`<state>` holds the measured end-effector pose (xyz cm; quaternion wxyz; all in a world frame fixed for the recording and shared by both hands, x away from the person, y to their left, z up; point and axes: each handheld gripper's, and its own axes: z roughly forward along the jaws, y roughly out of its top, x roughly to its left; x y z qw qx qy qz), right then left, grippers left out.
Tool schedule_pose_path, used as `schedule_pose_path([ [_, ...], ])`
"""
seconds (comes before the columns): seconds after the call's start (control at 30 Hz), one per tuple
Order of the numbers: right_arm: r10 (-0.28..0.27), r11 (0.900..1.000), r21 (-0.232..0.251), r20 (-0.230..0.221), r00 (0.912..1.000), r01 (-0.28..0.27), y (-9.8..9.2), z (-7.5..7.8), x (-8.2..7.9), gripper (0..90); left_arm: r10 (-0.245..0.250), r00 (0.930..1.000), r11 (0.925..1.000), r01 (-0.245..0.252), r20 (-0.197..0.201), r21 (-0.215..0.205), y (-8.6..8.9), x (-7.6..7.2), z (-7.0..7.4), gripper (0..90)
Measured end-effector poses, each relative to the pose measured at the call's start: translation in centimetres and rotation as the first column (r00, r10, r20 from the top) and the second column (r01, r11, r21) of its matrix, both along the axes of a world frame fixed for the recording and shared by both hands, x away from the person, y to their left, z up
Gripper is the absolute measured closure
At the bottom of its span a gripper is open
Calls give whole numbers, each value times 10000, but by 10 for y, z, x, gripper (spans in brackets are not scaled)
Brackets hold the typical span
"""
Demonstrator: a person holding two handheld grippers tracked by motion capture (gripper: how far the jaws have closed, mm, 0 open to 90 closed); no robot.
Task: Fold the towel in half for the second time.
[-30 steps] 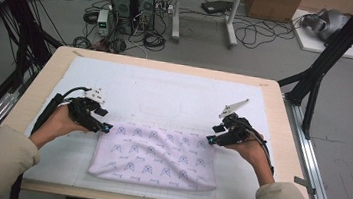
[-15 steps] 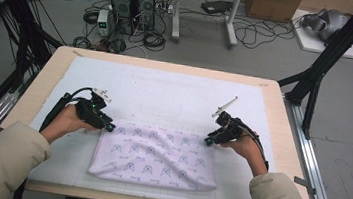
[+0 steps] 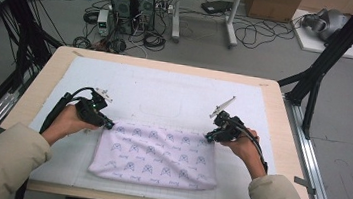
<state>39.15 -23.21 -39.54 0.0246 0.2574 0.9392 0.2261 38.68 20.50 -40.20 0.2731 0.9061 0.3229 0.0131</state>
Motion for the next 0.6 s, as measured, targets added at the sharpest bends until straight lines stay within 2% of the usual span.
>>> schedule_pose_path([
  [0.17,23,9995,-302,724,9974,-2,4,6,-3,858,193,9994,9998,-190,297,-103,1,3,8,853],
  [0.33,-167,9998,-114,1123,9935,181,3,11,-1,858,355,9971,9992,-344,671,-185,3,9,17,853],
  [0.47,-587,9982,207,1723,9833,559,0,18,3,857,626,9930,9979,-608,1000,-214,5,21,26,853],
  [0.5,-684,9975,280,1746,9823,645,0,19,5,857,683,9923,9975,-661,1037,-241,5,25,27,853],
  [0.6,-1016,9944,516,2124,9719,927,-1,24,14,857,788,9880,9967,-756,1327,-292,6,37,33,853],
])
